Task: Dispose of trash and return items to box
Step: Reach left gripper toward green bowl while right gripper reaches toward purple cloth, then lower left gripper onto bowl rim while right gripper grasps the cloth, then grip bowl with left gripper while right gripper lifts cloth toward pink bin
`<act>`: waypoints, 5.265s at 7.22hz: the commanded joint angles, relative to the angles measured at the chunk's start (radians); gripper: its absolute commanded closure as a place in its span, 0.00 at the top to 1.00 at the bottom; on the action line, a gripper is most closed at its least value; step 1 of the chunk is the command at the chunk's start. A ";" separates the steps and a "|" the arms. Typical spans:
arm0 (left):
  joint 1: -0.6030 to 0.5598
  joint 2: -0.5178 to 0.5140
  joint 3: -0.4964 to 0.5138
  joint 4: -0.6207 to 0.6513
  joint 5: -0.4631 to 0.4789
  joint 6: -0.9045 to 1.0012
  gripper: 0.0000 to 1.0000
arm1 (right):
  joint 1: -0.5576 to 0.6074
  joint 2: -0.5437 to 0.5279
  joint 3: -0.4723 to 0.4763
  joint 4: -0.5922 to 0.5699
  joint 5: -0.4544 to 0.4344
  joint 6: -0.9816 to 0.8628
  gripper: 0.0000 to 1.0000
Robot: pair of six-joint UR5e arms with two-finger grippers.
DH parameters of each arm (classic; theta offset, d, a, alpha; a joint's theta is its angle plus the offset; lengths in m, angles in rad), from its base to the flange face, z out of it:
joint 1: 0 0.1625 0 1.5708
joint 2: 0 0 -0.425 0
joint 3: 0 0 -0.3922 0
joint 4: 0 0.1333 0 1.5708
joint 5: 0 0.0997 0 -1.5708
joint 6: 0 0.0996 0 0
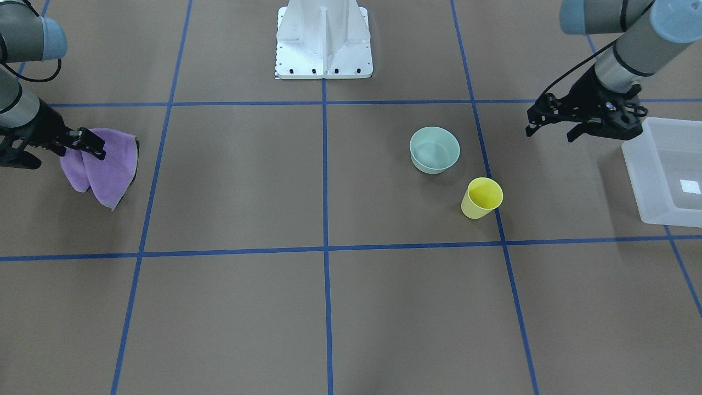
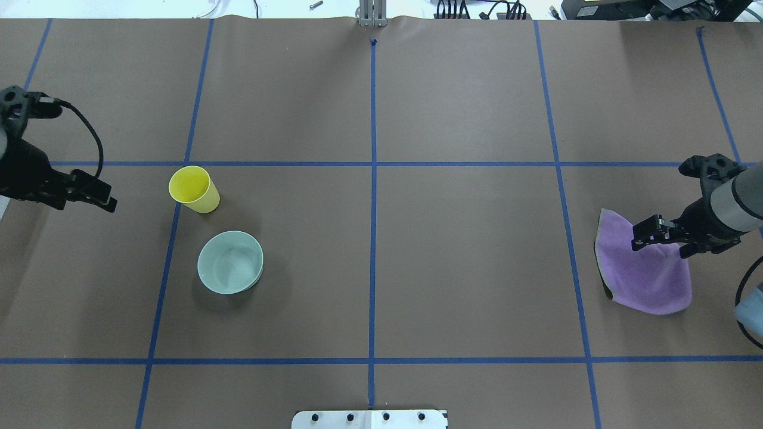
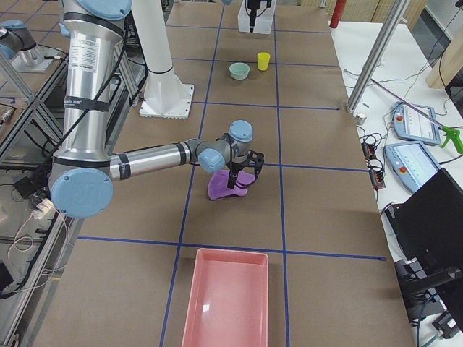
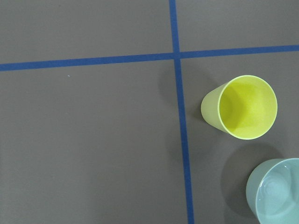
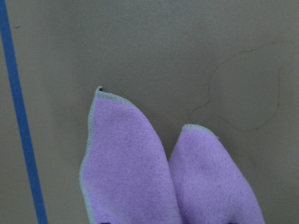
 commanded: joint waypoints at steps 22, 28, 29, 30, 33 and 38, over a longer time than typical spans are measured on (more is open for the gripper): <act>0.278 -0.168 0.090 0.008 0.174 -0.236 0.82 | -0.030 0.017 0.008 -0.018 -0.034 0.005 0.13; 0.287 -0.178 0.108 0.006 0.171 -0.316 0.82 | 0.135 -0.038 0.160 -0.095 0.111 -0.059 0.00; 0.295 -0.178 0.119 0.005 0.174 -0.316 0.82 | 0.229 -0.038 0.206 -0.221 0.136 -0.191 0.00; 0.301 -0.181 0.143 0.002 0.172 -0.314 0.80 | 0.341 -0.032 0.252 -0.413 0.138 -0.399 0.00; 0.307 -0.183 0.170 -0.001 0.171 -0.316 0.59 | 0.593 0.136 0.291 -0.984 0.016 -0.990 0.00; 0.286 -0.192 0.116 0.008 0.077 -0.314 0.00 | 0.749 0.143 0.063 -0.934 -0.084 -1.344 0.00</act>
